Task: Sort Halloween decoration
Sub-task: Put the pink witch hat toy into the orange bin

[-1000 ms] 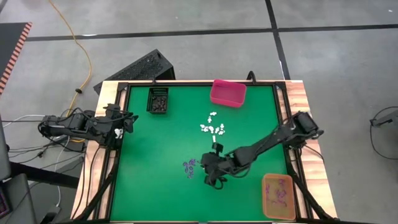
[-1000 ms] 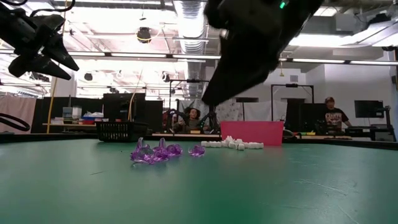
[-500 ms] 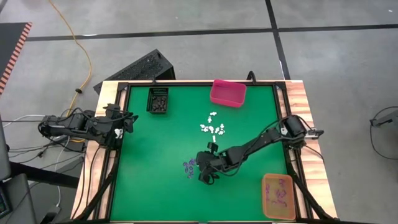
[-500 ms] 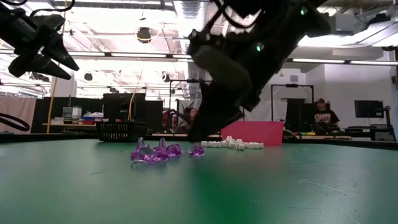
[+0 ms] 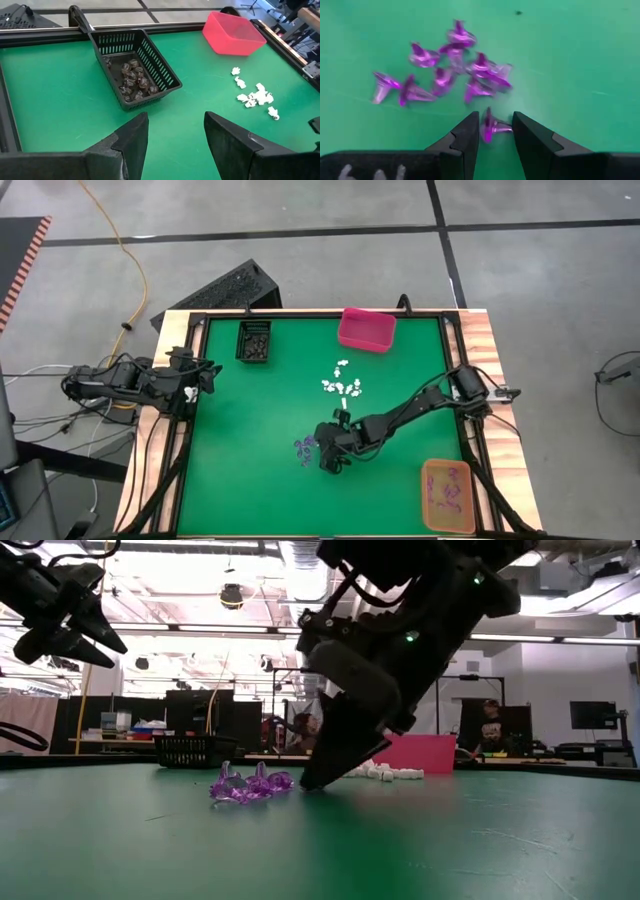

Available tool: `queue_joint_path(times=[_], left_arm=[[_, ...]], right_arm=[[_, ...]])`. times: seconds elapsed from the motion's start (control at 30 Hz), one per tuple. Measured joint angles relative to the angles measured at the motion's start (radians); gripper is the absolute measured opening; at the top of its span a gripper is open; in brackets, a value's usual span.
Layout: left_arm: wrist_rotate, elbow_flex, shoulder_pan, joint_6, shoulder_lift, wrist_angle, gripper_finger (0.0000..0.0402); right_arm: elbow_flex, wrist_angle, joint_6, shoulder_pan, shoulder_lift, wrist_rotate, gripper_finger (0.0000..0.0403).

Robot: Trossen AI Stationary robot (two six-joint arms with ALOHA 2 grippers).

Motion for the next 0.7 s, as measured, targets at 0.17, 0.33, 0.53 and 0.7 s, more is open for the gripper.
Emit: queue_joint_path(times=[0.17,0.33,0.53,0.7], left_arm=[[0.0,0.0,0.0,0.0,0.0,-0.001,0.0183],[-0.007,0.0,0.0,0.002,0.0,0.001,0.0183],[-0.007,0.0,0.0,0.002,0.0,0.001,0.0183],[-0.007,0.0,0.0,0.002,0.0,0.001,0.0183]], right_arm=[[0.002,-0.005,0.046,0.004,0.008,-0.018,0.0145],[0.002,-0.032,0.051,0.002,-0.001,-0.017,0.0103],[0.003,-0.033,0.094,0.002,-0.003,-0.042,0.0037],[0.003,-0.035,0.138,0.001,-0.004,-0.073,0.0014]])
